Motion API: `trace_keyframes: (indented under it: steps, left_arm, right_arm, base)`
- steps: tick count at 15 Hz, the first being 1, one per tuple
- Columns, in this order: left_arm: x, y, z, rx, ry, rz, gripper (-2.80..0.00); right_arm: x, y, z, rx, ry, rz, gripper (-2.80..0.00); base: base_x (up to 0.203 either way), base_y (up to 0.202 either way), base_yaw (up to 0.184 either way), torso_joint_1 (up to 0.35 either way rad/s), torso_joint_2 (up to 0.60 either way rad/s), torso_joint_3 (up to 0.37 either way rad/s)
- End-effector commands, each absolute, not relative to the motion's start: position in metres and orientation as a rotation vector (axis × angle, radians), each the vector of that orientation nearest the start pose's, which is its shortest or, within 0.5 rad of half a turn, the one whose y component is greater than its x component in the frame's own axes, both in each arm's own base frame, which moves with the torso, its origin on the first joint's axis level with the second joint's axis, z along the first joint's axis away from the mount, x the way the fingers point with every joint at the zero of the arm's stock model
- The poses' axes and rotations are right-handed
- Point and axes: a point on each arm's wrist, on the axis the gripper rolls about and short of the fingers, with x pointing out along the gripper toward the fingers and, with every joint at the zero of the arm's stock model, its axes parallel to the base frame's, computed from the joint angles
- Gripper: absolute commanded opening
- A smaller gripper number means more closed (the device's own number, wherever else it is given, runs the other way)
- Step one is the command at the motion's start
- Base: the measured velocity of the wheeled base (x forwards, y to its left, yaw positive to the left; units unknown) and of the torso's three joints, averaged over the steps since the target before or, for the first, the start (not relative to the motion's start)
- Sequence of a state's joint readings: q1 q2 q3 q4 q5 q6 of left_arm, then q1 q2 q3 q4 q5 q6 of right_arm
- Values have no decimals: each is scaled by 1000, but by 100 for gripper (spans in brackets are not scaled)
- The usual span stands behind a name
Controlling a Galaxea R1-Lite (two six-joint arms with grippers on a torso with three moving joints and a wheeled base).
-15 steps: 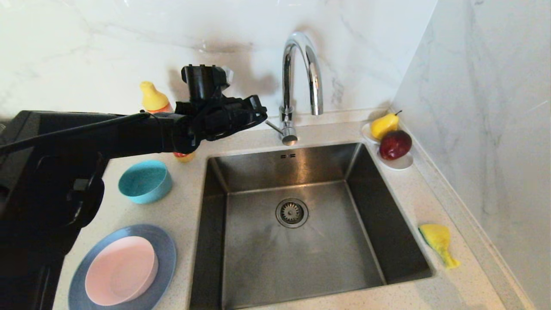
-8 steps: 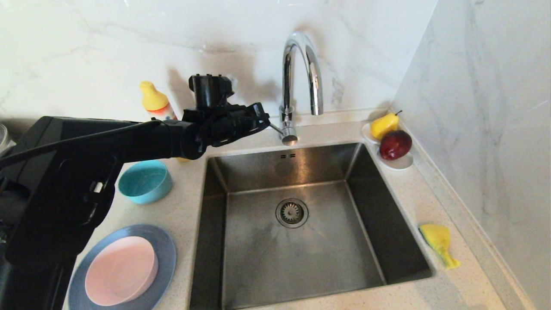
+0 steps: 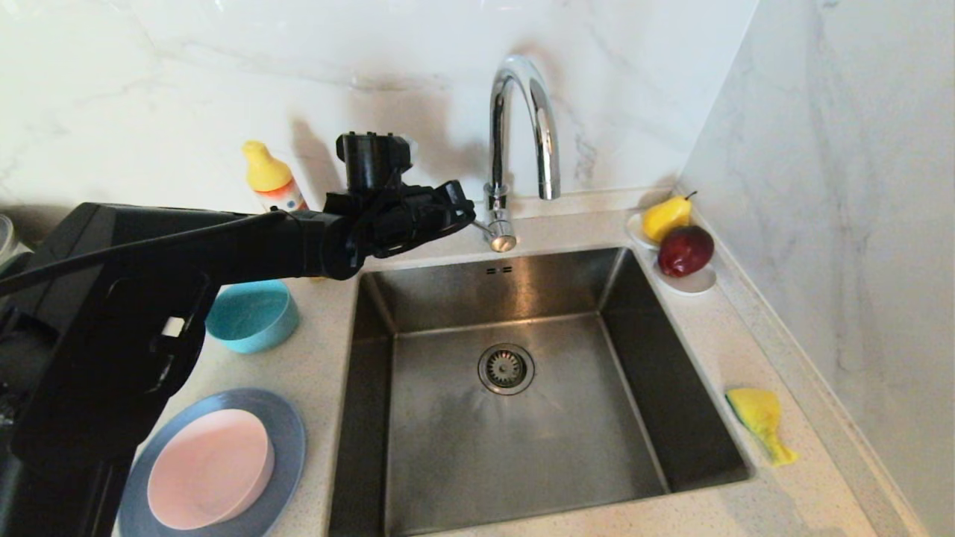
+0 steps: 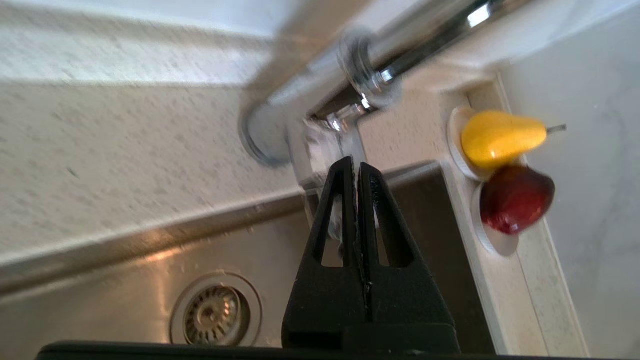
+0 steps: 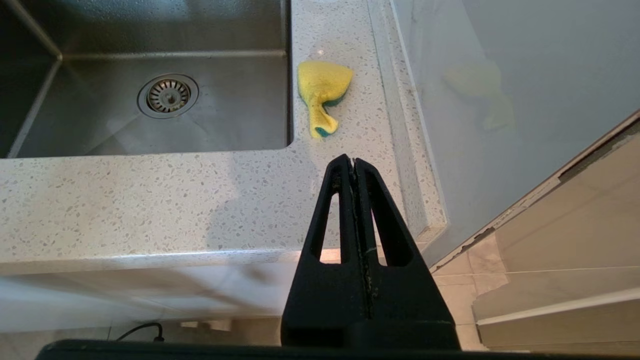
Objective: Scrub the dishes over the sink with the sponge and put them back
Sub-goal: Turn on the faucet
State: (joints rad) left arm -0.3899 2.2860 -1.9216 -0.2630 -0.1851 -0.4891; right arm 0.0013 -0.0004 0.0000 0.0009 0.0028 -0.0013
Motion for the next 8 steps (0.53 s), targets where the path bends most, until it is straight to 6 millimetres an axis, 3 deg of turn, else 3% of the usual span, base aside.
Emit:
trace_keyframes:
  steps: [1, 8]
  left_arm:
    - [447, -190, 225, -469, 248, -539, -280]
    - [432, -189, 223, -461, 290, -539, -280]
  right_arm:
    - [-23, 0, 75, -2, 0, 5, -280]
    - [-23, 0, 75, -2, 0, 6, -280]
  base:
    - [0, 0, 0, 0, 0, 0]
    - [0, 0, 0, 0, 0, 0]
